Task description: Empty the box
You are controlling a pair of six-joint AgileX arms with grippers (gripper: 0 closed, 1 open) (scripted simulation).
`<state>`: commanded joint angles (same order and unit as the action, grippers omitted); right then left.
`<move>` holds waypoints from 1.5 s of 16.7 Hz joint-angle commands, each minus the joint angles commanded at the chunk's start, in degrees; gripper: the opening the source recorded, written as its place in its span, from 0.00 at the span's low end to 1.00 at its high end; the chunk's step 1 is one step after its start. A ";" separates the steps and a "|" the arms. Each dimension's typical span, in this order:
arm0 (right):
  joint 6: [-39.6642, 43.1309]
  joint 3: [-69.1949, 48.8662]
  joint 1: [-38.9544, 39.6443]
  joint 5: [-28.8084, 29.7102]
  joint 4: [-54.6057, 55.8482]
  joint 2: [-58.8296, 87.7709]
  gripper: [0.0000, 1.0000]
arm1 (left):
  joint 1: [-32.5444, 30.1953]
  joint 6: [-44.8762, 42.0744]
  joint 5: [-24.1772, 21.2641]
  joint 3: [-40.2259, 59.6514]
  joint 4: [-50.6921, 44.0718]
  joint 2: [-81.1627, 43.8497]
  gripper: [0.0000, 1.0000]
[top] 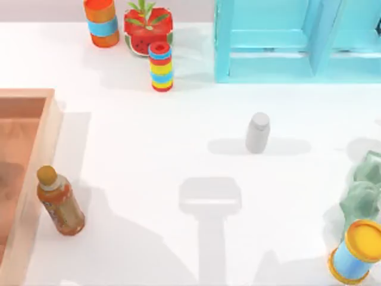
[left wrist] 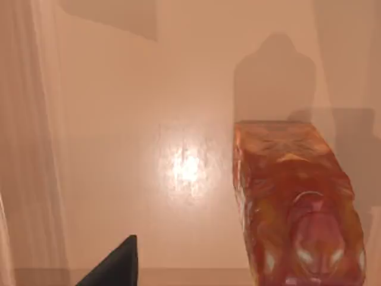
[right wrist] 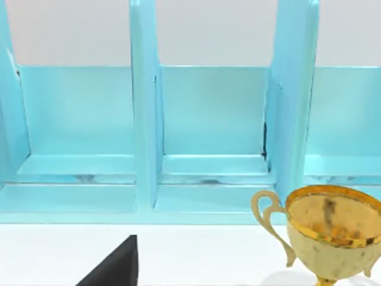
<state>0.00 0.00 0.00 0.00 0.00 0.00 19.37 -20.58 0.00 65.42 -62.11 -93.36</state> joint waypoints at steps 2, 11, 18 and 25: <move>0.00 0.00 0.00 0.00 0.00 0.00 1.00 | 0.14 -0.14 0.00 -3.00 4.78 -1.79 1.00; 0.00 0.00 0.00 0.00 0.00 0.00 1.00 | 0.14 -0.22 -0.01 -12.47 17.11 -4.63 1.00; 0.00 0.00 0.00 0.00 0.00 0.00 1.00 | 0.14 -0.22 -0.01 -12.47 17.11 -4.63 0.62; 0.00 0.00 0.00 0.00 0.00 0.00 1.00 | 0.14 -0.22 -0.01 -12.47 17.11 -4.63 0.10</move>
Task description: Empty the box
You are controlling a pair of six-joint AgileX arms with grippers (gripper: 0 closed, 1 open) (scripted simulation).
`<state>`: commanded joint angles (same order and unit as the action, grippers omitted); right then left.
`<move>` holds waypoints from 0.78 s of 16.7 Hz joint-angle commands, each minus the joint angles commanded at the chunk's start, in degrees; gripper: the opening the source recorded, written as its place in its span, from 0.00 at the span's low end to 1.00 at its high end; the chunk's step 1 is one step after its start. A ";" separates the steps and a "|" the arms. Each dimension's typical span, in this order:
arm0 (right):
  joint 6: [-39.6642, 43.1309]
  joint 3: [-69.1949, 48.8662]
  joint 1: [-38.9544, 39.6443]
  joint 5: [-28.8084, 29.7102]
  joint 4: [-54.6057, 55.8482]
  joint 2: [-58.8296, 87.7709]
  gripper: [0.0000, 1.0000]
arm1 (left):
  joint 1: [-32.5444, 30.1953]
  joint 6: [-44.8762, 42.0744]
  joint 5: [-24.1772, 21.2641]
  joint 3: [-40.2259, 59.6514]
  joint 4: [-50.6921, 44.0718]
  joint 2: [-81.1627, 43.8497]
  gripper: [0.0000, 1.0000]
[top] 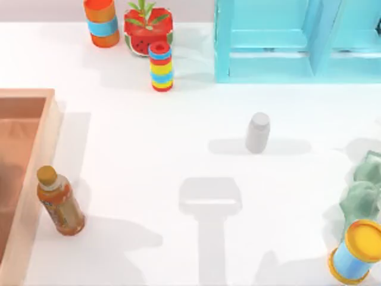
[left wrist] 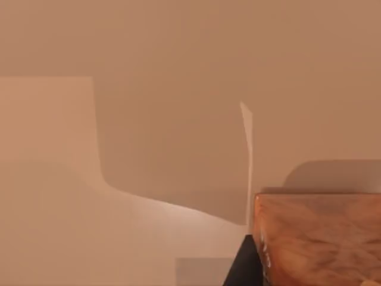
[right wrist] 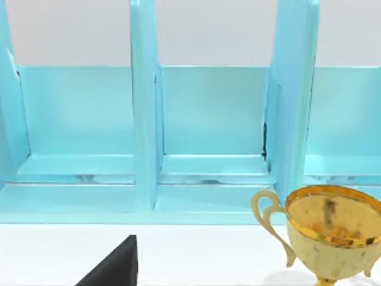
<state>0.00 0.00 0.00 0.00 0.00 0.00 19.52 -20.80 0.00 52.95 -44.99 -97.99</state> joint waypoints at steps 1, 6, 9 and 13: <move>0.00 0.00 0.00 0.00 0.00 0.00 1.00 | 0.00 0.00 0.00 0.00 0.00 0.00 0.02; 0.00 0.00 0.00 0.00 0.00 0.00 1.00 | 0.00 0.00 0.00 0.00 0.00 0.00 0.00; 0.00 0.00 0.00 0.00 0.00 0.00 1.00 | 0.00 0.00 0.00 0.00 0.00 0.00 0.00; 0.00 0.00 0.00 0.00 0.00 0.00 1.00 | -0.07 0.08 0.64 2.19 -0.01 0.08 0.00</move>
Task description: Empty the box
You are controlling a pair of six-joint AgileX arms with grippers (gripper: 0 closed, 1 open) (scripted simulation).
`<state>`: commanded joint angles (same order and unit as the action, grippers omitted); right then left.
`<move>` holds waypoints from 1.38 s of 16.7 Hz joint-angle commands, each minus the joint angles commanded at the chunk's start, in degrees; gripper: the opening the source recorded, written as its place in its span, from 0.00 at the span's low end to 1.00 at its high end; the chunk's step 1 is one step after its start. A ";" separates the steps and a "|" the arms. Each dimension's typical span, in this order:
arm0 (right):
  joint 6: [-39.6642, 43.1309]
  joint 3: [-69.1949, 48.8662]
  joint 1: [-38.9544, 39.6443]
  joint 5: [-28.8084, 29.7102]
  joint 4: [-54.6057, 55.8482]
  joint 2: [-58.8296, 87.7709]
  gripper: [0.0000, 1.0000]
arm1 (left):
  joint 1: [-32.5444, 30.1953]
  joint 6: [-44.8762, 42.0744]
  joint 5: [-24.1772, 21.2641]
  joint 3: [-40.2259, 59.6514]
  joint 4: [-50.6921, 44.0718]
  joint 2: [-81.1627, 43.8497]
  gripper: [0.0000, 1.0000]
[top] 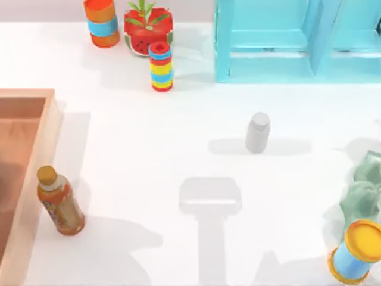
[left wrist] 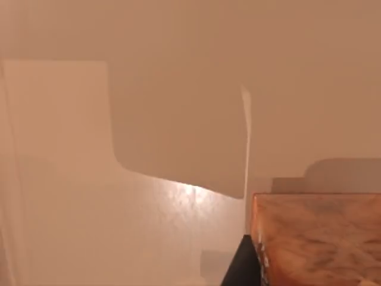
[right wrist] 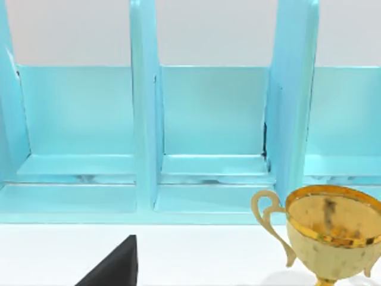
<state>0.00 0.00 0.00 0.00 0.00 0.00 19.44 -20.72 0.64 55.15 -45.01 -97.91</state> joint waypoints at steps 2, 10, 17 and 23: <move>0.00 0.00 0.00 0.00 0.00 0.00 1.00 | -0.01 0.57 1.16 4.47 -2.02 -0.53 0.00; 0.00 0.00 0.00 0.00 0.00 0.00 1.00 | -0.30 1.12 0.71 21.89 -26.45 5.42 0.00; 0.00 0.00 0.00 0.00 0.00 0.00 1.00 | -0.25 0.27 -0.54 20.29 -30.23 7.77 0.00; 0.00 0.00 0.00 0.00 0.00 0.00 1.00 | -8.90 9.73 -0.51 26.73 -29.25 -0.52 0.00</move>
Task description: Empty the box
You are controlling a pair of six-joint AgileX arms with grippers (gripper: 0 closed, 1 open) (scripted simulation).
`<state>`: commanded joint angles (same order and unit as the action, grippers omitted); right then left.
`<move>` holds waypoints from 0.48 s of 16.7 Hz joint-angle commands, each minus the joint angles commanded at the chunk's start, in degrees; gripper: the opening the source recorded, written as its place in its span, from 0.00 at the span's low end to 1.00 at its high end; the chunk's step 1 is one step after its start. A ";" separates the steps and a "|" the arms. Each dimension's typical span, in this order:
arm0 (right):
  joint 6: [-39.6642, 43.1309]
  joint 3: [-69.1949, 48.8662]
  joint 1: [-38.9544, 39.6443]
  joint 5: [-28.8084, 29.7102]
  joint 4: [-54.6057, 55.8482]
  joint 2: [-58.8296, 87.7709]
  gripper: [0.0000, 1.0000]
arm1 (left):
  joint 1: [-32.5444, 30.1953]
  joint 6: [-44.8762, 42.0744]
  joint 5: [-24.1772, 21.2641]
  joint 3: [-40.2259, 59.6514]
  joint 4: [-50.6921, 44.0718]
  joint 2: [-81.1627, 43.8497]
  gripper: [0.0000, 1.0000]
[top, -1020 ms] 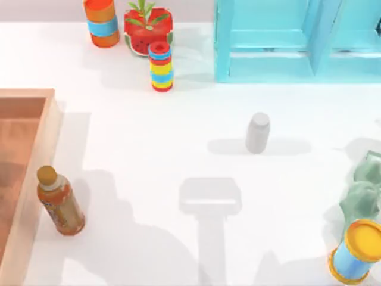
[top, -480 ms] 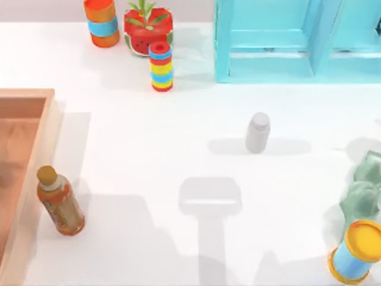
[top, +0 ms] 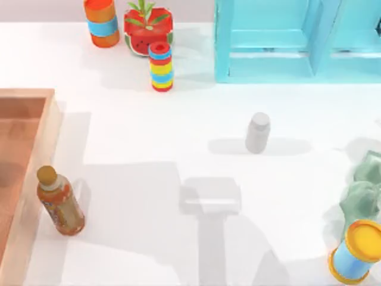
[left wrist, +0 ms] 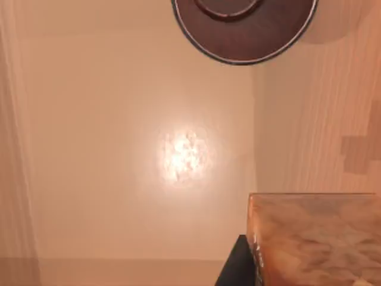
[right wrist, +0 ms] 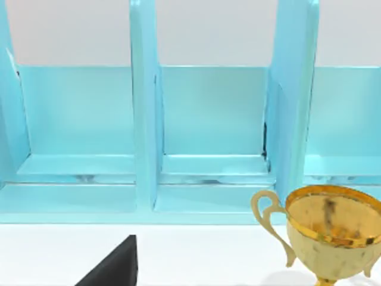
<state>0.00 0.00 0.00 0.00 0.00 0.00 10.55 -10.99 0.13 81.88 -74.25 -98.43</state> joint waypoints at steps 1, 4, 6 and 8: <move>0.00 0.00 0.00 0.00 0.00 0.00 1.00 | -3.38 3.59 -0.07 2.04 0.50 -2.54 0.00; 0.00 0.00 0.00 0.00 0.00 0.00 1.00 | -16.10 16.20 -0.36 8.64 2.63 -10.75 0.00; 0.00 0.00 0.00 0.00 0.00 0.00 1.00 | -24.84 24.27 -0.49 12.83 4.31 -16.09 0.00; 0.00 0.00 0.00 0.00 0.00 0.00 1.00 | -31.81 30.82 -0.48 16.13 6.03 -20.93 0.00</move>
<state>0.00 0.00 0.00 0.00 0.00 0.00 -21.27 19.83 -0.35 98.01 -68.22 -119.36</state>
